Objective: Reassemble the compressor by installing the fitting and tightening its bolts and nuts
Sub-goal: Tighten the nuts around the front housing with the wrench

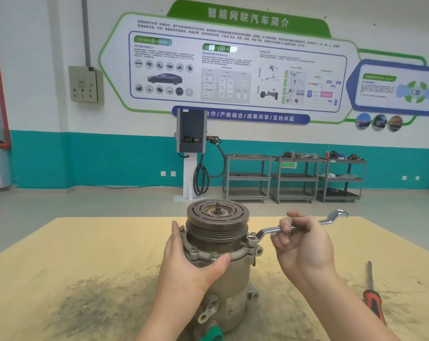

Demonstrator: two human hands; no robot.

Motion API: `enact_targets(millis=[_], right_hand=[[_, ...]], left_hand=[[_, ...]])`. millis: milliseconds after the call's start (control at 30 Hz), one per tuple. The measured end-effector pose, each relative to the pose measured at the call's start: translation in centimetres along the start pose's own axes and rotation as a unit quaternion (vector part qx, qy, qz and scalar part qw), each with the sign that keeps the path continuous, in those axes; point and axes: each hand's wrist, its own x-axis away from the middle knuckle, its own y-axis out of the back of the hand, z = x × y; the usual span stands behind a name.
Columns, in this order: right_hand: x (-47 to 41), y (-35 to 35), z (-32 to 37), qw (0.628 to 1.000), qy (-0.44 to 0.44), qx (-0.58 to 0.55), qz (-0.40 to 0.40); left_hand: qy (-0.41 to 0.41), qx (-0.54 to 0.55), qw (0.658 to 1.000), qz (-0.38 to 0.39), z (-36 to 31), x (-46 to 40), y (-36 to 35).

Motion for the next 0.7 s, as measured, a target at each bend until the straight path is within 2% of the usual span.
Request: enact_targets(millis=[200, 433, 567, 633, 700], right_hand=[[-1.1, -0.6, 0.0, 0.994, -0.109, 0.005, 0.007], [-0.3, 0.5, -0.7, 0.995, -0.083, -0.06, 0.012], [1.5, 1.2, -0.3, 0.999, -0.018, -0.041, 0.018], [2.9, 1.8, -0.5, 0.998, 0.056, 0.016, 0.039], [4.6, 2.2, -1.1, 0.981, 0.152, 0.098, 0.07]], left_hand=[[-0.008, 0.002, 1.0, 0.005, 0.1, 0.2, 0.0], [-0.015, -0.005, 1.0, -0.001, 0.2, 0.1, 0.0], [-0.017, -0.01, 1.0, -0.01, 0.5, 0.0, -0.1], [-0.018, -0.008, 1.0, -0.012, 0.6, 0.0, -0.2], [-0.02, -0.003, 1.0, -0.015, 0.7, 0.0, -0.3]])
